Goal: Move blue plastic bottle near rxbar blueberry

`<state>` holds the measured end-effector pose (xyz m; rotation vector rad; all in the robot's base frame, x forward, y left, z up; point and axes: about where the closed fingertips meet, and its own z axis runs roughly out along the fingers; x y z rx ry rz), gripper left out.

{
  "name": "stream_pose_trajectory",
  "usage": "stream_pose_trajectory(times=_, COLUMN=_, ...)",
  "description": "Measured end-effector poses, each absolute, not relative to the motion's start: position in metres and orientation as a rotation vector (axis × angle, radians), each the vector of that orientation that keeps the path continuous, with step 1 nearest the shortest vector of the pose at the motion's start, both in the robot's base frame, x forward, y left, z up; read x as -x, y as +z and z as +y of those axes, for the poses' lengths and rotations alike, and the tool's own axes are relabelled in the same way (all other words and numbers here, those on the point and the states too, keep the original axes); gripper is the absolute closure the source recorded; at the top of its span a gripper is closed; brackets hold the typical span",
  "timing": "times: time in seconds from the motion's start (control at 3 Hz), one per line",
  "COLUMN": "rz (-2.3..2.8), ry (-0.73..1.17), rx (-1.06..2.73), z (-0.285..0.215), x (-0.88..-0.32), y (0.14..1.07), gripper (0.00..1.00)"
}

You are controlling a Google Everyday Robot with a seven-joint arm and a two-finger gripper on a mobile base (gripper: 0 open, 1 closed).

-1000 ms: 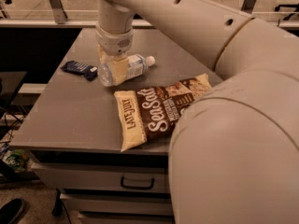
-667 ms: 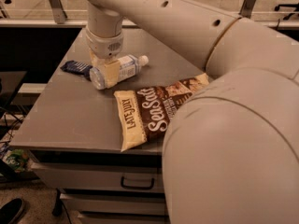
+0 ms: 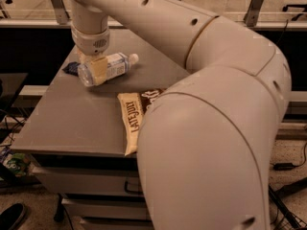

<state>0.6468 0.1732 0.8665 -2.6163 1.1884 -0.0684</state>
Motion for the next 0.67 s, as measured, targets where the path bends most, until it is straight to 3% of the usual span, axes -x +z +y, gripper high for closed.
stream_pose_trajectory(times=0.33, rz=1.190, ry=-0.065, rx=2.619, z=0.1724, x=-0.6464, y=0.8634, gripper=0.21)
stream_pose_trajectory(times=0.67, rz=1.189, ry=-0.064, rx=2.621, z=0.1734, x=-0.6466, y=0.8615, gripper=0.00)
